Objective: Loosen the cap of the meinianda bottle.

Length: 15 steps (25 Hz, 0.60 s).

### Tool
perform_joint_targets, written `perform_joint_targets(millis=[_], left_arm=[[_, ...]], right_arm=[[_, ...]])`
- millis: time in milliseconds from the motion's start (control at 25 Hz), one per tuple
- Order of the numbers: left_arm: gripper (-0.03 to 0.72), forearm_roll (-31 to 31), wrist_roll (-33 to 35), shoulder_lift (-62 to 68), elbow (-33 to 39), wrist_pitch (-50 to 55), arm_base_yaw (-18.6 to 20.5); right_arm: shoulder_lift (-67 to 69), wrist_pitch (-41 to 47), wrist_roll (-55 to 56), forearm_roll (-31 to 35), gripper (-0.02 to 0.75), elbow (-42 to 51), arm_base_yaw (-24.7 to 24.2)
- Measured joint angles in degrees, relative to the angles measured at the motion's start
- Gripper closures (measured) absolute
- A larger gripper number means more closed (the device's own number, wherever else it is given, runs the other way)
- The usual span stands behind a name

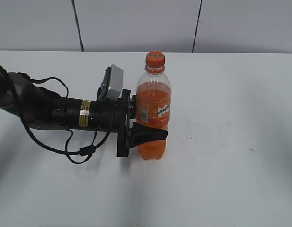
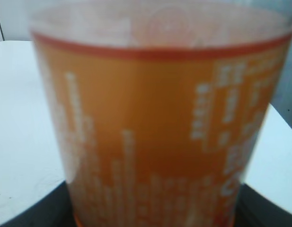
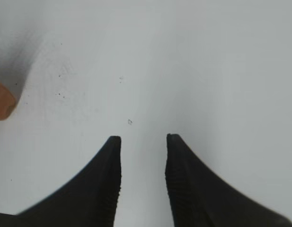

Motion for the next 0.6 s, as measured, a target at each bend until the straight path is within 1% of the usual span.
perform_joint_targets(millis=[160,360,400,440,520,600], left_arm=[[0.281,0.0,-0.1,0.0,0.0,0.0,0.0],[0.281,0.0,-0.1,0.0,0.0,-0.1,0.0],[0.281,0.0,-0.1,0.0,0.0,-0.1,0.0],[0.281,0.0,-0.1,0.0,0.0,-0.1,0.0],[0.281,0.0,-0.1,0.0,0.0,-0.1,0.0],[0.281,0.0,-0.1,0.0,0.0,-0.1,0.0]], right_arm=[[9.1,2.3,0.0,0.9,0.493,-7.8,0.0],[19.9,10.1,1.7,3.5,0.491,-18.7,0.0],[22.0,11.7,2.5,4.1,0.478,-20.9,0.0],[24.0,13.0,3.4,4.6,0.452,-23.3,0.0],[27.5,15.6,5.1,4.6,0.37,-27.2,0.0],[31.1,17.8,5.9,4.6,0.268,-31.3,0.0]])
